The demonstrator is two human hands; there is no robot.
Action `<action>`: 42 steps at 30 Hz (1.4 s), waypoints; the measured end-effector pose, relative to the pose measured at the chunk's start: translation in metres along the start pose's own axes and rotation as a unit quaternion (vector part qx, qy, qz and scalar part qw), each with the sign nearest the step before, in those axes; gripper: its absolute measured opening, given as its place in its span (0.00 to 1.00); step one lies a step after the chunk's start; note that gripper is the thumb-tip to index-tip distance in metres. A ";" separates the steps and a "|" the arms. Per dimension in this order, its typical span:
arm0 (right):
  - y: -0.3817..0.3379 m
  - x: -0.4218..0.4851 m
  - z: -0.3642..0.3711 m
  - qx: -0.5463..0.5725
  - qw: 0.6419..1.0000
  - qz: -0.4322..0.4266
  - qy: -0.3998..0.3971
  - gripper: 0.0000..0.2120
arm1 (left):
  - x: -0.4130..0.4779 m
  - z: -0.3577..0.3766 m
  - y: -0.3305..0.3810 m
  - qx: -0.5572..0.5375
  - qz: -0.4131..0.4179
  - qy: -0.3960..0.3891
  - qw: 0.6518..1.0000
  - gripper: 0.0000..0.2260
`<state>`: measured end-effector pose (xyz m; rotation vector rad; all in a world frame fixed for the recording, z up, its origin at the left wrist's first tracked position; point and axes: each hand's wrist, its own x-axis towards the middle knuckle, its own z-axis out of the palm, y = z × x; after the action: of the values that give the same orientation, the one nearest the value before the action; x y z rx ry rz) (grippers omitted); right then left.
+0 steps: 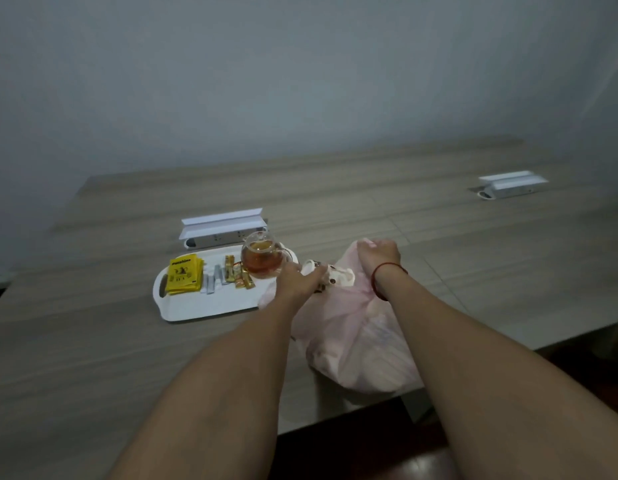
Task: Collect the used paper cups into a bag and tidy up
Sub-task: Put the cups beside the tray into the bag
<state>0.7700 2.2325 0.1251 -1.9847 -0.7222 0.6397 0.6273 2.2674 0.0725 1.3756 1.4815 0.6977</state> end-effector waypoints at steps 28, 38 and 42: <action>0.047 0.056 0.132 -0.169 0.980 0.053 -0.093 0.11 | 0.105 -0.032 -0.115 0.107 -0.219 0.052 0.969 0.20; 0.056 0.056 0.129 -0.157 0.981 0.065 -0.098 0.10 | 0.101 -0.025 -0.113 0.003 -0.213 0.028 0.977 0.12; 0.057 0.055 0.128 -0.158 0.981 0.066 -0.095 0.12 | 0.096 -0.022 -0.113 0.025 -0.248 -0.043 0.967 0.20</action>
<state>0.7351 2.3199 0.0078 -2.2998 -0.8556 0.8438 0.5701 2.3416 -0.0446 0.9932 1.6905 0.2795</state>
